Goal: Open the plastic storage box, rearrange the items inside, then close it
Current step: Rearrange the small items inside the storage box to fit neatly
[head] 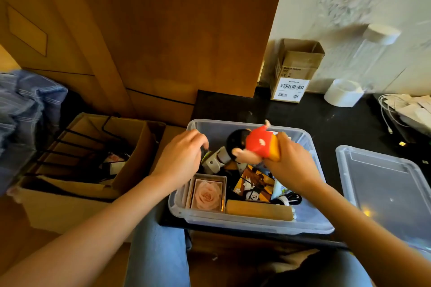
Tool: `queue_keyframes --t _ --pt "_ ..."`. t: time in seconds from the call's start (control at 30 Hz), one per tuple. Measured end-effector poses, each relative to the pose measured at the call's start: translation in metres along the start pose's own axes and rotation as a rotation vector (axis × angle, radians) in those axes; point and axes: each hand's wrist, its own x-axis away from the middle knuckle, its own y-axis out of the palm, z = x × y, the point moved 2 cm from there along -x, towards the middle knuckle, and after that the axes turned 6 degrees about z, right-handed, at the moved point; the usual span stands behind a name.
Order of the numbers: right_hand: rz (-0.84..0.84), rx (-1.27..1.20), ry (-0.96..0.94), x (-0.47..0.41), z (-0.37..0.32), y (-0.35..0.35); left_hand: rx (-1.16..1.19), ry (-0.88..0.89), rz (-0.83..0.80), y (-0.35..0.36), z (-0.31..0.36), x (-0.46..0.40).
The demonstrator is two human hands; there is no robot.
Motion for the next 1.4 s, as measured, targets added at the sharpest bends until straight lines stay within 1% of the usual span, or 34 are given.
queue_keyframes --t 0.1,0.2,0.3,0.37,0.47,0.57,0.6,0.67,0.73,0.8,0.9,0.97,1.07,1.13,1.17,1.23,1.27,1.3,1.4 --pt "-0.013 -0.021 0.085 0.02 0.024 -0.002 -0.056 -0.008 -0.182 0.008 0.001 -0.015" --pt "0.01 -0.039 0.127 0.032 0.037 -0.001 -0.224 -0.055 -0.451 0.023 0.004 -0.029" --pt "0.057 -0.048 0.118 0.038 0.04 0.001 -0.424 -0.058 -0.709 0.042 0.012 -0.035" --pt "0.075 -0.032 0.089 0.042 0.04 0.002 -0.511 -0.106 -0.852 0.058 0.013 -0.037" --pt "0.102 -0.041 0.046 0.046 0.041 0.002 -0.524 -0.178 -0.982 0.077 0.009 -0.043" --pt "0.122 -0.062 0.063 0.045 0.042 0.003 -0.517 -0.121 -1.182 0.089 0.003 -0.048" --pt "0.123 -0.066 0.07 0.044 0.042 0.003 -0.516 -0.11 -1.23 0.091 0.002 -0.049" --pt "0.116 -0.065 0.071 0.044 0.042 0.005 -0.529 -0.078 -1.271 0.095 0.001 -0.049" --pt "0.12 -0.067 0.067 0.044 0.043 0.005 -0.517 -0.076 -1.264 0.095 0.003 -0.047" --pt "0.131 -0.086 0.078 0.044 0.043 0.005 -0.479 -0.112 -1.228 0.092 0.006 -0.046" --pt "0.157 -0.105 0.089 0.045 0.043 0.003 -0.412 -0.233 -1.096 0.087 0.006 -0.045" --pt "0.172 -0.113 0.08 0.045 0.042 0.003 -0.318 -0.318 -0.963 0.079 0.005 -0.049" --pt "0.177 -0.125 0.072 0.045 0.042 0.003 -0.172 -0.335 -0.649 0.052 0.0 -0.067" --pt "0.181 -0.131 0.078 0.045 0.042 0.003 0.001 -0.372 -0.46 0.032 -0.004 -0.079" --pt "0.186 -0.134 0.082 0.045 0.043 0.003 0.124 -0.42 -0.404 0.025 -0.006 -0.082" --pt "0.195 -0.135 0.087 0.045 0.043 0.003 0.367 -0.513 -0.359 0.02 -0.008 -0.082" --pt "0.197 -0.132 0.09 0.045 0.043 0.004 0.448 -0.541 -0.374 0.021 -0.007 -0.08" --pt "0.197 -0.129 0.092 0.045 0.043 0.004 0.487 -0.549 -0.402 0.024 -0.006 -0.076" --pt "0.192 -0.126 0.097 0.044 0.044 0.005 0.494 -0.538 -0.446 0.038 -0.004 -0.065"
